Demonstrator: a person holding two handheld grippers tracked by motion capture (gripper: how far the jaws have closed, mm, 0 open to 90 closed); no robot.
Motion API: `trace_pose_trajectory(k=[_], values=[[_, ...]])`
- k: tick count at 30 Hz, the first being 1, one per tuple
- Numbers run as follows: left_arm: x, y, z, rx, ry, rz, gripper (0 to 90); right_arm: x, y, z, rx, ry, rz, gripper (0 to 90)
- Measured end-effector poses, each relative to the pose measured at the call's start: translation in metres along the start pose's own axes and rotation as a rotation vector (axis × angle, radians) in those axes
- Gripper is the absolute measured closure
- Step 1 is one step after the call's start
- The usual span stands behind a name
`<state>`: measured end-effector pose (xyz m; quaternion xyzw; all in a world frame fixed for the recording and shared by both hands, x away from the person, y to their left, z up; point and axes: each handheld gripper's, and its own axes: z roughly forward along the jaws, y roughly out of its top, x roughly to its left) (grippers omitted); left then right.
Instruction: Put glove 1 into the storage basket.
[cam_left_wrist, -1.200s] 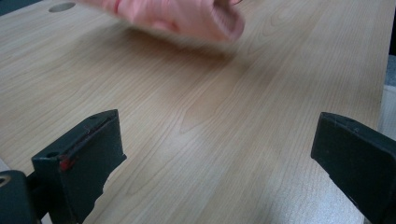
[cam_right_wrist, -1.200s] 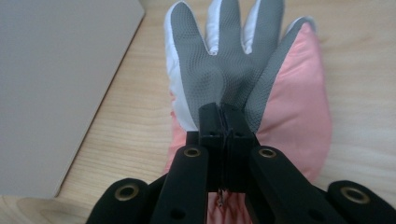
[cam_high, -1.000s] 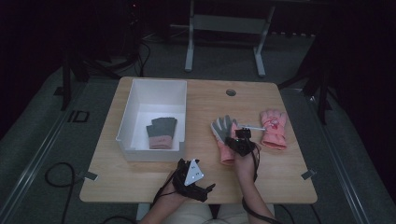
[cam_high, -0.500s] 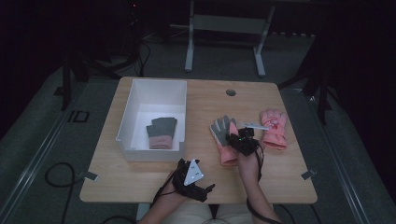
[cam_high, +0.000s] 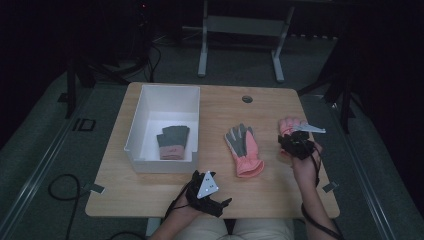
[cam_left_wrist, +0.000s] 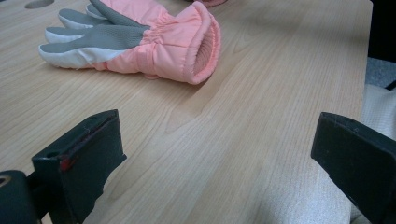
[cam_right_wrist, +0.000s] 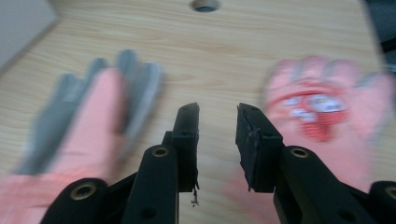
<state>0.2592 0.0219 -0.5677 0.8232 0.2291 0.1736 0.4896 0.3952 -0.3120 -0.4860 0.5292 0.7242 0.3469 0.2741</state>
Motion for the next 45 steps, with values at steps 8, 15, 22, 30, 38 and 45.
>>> trace_pose_trajectory(k=[8, 15, 22, 30, 38, 45], values=[[0.001, 0.001, -0.002, -0.008, 0.002, -0.010, 2.0, -0.052, 0.008, 0.002, -0.001, -0.067, 0.003, 59.9], [0.000, 0.000, -0.001, -0.009, 0.005, -0.010, 2.0, -0.077, 0.016, 0.019, 0.020, -0.081, 0.038, 56.0], [0.000, 0.000, -0.001, -0.006, 0.003, -0.011, 2.0, -0.081, 0.017, 0.038, 0.052, -0.072, 0.061, 55.0], [0.000, 0.000, -0.003, -0.010, 0.004, -0.013, 2.0, -0.070, 0.004, 0.063, 0.110, -0.089, 0.040, 55.1], [0.000, -0.001, -0.004, -0.008, 0.011, -0.005, 2.0, -0.070, -0.004, 0.073, 0.140, -0.079, 0.079, 72.5], [0.001, 0.000, -0.004, -0.011, 0.015, -0.007, 2.0, -0.076, 0.002, 0.062, 0.141, -0.057, 0.114, 86.7]])
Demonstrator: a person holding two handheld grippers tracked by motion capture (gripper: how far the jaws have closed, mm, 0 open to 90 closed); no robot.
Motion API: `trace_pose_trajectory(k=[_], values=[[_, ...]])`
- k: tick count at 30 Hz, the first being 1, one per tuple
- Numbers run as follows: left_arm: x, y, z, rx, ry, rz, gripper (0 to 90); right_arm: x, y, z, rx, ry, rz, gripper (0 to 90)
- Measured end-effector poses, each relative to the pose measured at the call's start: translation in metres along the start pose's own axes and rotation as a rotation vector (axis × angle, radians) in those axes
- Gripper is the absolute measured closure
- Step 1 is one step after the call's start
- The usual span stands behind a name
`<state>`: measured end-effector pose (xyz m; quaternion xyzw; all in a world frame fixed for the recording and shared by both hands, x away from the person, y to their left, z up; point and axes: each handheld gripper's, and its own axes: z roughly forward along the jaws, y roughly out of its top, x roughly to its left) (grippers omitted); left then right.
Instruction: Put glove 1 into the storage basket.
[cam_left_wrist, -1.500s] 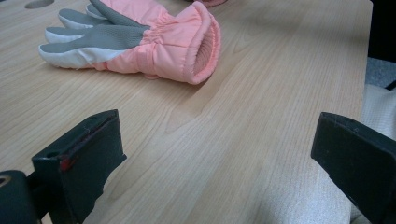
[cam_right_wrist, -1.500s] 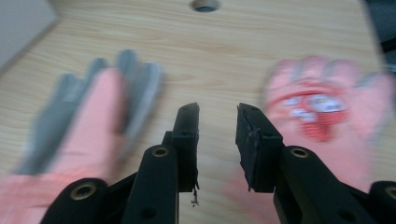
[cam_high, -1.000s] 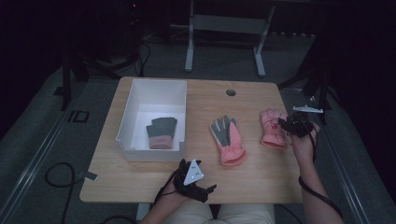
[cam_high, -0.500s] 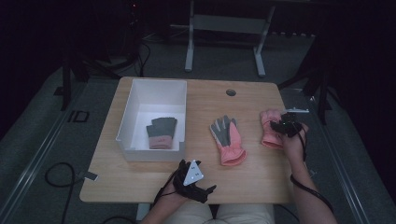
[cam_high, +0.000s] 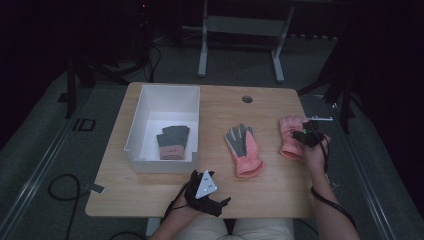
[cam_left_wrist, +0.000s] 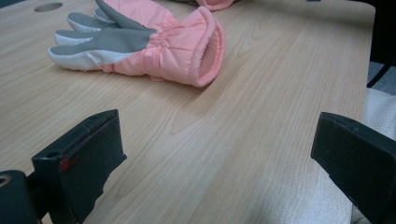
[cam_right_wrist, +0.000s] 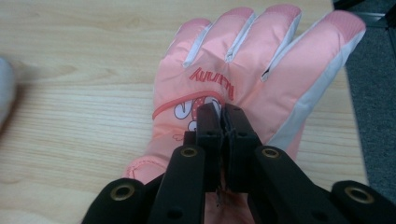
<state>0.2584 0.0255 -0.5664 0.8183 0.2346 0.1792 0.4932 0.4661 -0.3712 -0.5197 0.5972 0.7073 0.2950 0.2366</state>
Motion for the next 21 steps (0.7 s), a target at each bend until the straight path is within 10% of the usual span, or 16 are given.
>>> trace_pose_trajectory(k=[21], values=[[0.001, 0.000, 0.002, -0.001, 0.005, -0.004, 2.0, 0.013, -0.034, -0.121, -0.162, 0.130, -0.117, 86.7]])
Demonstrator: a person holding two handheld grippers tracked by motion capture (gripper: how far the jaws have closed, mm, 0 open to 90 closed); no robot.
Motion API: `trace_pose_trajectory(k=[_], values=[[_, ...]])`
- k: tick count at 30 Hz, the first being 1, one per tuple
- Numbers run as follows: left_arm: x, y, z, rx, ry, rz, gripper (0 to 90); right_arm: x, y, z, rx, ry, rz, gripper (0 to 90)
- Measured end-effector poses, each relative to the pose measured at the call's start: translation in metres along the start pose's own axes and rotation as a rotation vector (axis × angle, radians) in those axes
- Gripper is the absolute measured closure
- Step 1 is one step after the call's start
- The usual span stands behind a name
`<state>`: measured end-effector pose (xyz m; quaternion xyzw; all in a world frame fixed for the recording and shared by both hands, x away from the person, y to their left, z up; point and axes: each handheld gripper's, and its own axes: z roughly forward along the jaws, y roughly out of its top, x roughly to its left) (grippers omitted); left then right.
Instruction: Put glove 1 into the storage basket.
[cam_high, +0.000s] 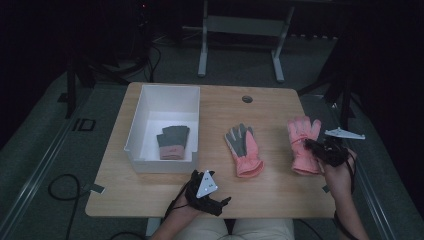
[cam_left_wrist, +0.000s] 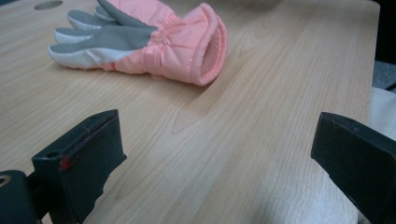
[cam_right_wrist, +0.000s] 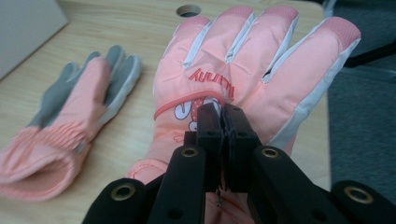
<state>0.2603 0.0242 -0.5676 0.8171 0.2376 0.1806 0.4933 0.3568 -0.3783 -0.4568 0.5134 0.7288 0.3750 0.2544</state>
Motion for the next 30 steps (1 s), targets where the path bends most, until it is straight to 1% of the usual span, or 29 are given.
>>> trace_pose_trajectory(k=[1, 4, 6, 7, 11, 13, 16, 18, 21, 24, 28, 30], values=[[0.000, 0.000, 0.000, 0.002, -0.001, -0.003, 2.0, 0.001, -0.002, -0.001, 0.004, 0.007, 0.001, 86.8], [-0.001, 0.000, -0.001, 0.000, -0.004, 0.004, 2.0, 0.003, -0.012, -0.002, 0.014, -0.001, -0.003, 86.7], [-0.002, 0.000, -0.001, -0.004, -0.002, 0.008, 2.0, 0.004, -0.017, 0.001, 0.018, -0.011, -0.005, 86.8], [-0.002, 0.000, 0.000, -0.001, -0.003, 0.009, 2.0, 0.003, -0.019, 0.004, 0.029, -0.012, -0.003, 86.7], [-0.002, 0.000, 0.000, -0.004, -0.010, 0.010, 2.0, 0.004, -0.026, 0.020, 0.054, -0.031, -0.007, 86.7], [-0.002, -0.001, 0.001, 0.005, -0.011, 0.011, 2.0, 0.003, -0.028, 0.030, 0.066, -0.033, -0.002, 86.6], [-0.002, -0.001, 0.002, 0.002, -0.013, 0.011, 2.0, 0.001, -0.031, 0.047, 0.093, -0.046, 0.002, 86.5], [-0.003, -0.001, 0.002, 0.004, -0.014, 0.013, 2.0, 0.001, -0.034, 0.057, 0.116, -0.061, -0.010, 86.3], [-0.003, -0.001, 0.001, 0.001, -0.013, 0.011, 2.0, 0.000, -0.038, 0.067, 0.130, -0.052, 0.001, 85.9], [-0.002, -0.001, 0.001, 0.004, -0.011, 0.011, 2.0, 0.000, -0.038, 0.069, 0.128, -0.051, 0.002, 84.7], [-0.002, 0.000, 0.001, -0.002, -0.010, 0.013, 2.0, 0.000, -0.035, 0.065, 0.120, -0.051, -0.003, 81.7], [-0.002, -0.001, 0.001, 0.005, -0.012, 0.015, 2.0, 0.000, -0.031, 0.058, 0.100, -0.050, -0.015, 73.6]])
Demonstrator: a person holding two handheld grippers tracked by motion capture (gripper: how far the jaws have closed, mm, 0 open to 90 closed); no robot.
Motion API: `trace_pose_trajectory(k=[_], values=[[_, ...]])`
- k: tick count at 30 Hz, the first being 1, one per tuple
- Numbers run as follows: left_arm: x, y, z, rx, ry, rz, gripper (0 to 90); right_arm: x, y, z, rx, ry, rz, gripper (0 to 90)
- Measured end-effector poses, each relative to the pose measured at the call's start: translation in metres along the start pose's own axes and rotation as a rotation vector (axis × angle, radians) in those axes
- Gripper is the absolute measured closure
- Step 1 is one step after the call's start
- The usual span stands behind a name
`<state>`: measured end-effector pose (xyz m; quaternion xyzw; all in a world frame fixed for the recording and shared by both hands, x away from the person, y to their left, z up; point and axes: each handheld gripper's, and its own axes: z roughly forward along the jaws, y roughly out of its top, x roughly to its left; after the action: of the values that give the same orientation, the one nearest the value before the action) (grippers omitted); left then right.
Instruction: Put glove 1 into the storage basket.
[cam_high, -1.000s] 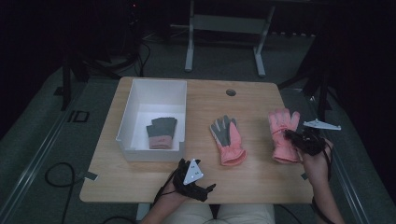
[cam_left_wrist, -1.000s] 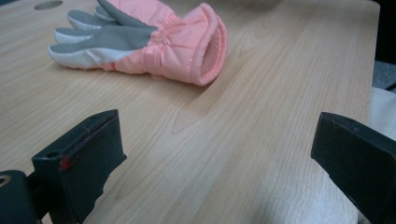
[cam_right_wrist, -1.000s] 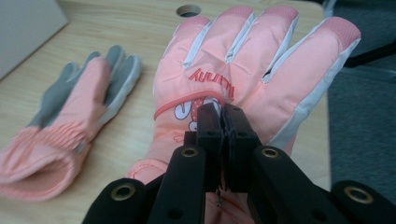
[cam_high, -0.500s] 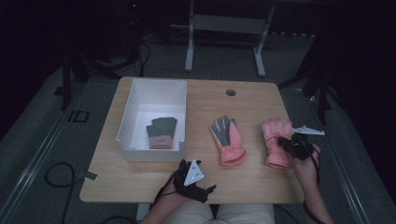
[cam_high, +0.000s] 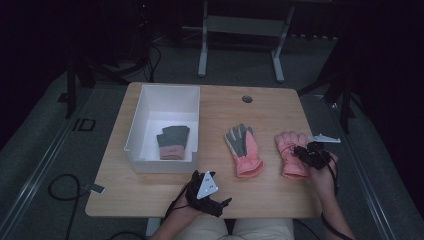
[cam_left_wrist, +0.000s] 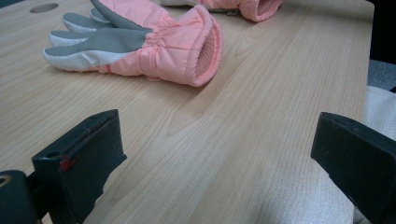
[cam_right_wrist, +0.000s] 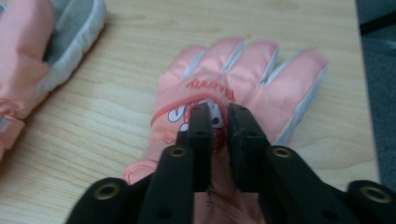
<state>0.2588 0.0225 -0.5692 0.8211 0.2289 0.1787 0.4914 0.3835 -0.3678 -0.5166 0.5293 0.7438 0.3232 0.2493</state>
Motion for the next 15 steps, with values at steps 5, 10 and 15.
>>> trace_pose_trajectory(k=[5, 10, 15], values=[[0.000, 0.000, 0.001, 0.001, -0.005, 0.003, 2.0, -0.002, 0.005, -0.005, 0.001, 0.020, -0.070, 62.8], [0.000, 0.000, 0.001, -0.004, -0.004, 0.001, 2.0, -0.001, -0.003, 0.005, 0.047, -0.003, -0.114, 59.2], [0.000, 0.000, 0.001, 0.000, -0.004, -0.001, 2.0, -0.002, -0.009, 0.007, 0.047, -0.019, -0.076, 62.1]])
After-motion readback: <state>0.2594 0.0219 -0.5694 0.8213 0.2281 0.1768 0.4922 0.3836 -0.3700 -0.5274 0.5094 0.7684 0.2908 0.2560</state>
